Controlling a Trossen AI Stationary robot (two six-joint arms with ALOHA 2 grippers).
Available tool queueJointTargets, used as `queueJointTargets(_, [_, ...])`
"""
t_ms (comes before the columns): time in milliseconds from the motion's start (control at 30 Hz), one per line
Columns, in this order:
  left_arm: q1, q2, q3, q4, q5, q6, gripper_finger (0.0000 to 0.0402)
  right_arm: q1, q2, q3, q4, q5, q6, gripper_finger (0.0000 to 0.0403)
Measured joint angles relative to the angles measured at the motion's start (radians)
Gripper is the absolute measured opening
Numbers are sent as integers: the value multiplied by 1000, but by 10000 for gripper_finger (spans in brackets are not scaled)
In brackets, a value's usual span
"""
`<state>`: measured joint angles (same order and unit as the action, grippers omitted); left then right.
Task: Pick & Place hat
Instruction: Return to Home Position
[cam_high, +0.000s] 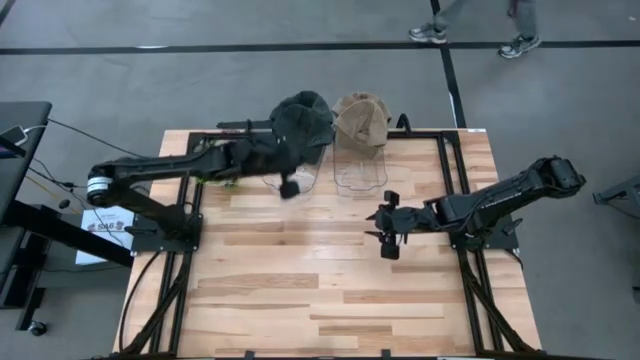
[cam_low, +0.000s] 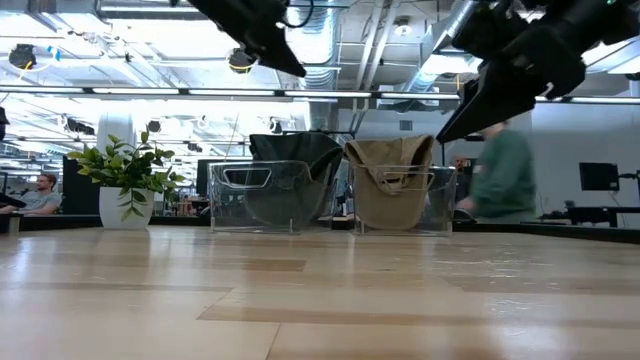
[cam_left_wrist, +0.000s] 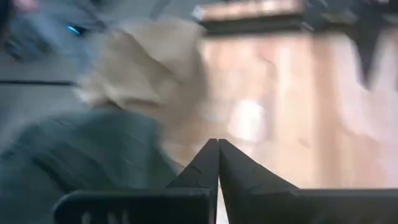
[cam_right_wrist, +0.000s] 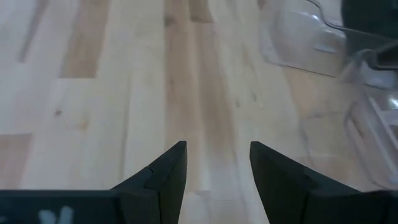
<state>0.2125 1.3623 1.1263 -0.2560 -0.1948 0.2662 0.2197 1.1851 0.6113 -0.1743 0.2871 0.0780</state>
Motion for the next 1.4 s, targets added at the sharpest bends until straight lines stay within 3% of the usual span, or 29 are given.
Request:
queueJointTargets(267, [-180, -86, -200, -31, -4, -183, 8, 95, 0, 0, 59, 2, 19, 168])
queueJointTargets(567, [-359, -365, -612, 321, -18, -396, 8, 241, -92, -2, 187, 27, -105, 168])
queueJointTargets(833, [-531, -589, -891, 513, -132, -521, 8, 278, -423, -259, 366, 27, -124, 167])
queueJointTargets(1133, [-644, -639, -1029, 714, -187, -557, 8, 278, -804, -597, 607, -63, -139, 168])
queueJointTargets(1233, [-664, -637, -1055, 745, -191, -557, 8, 280, -885, -602, 503, -100, -127, 167])
queueJointTargets(1400, [-689, -634, -1106, 831, -209, -556, 8, 310, -937, -603, 479, -124, -155, 168])
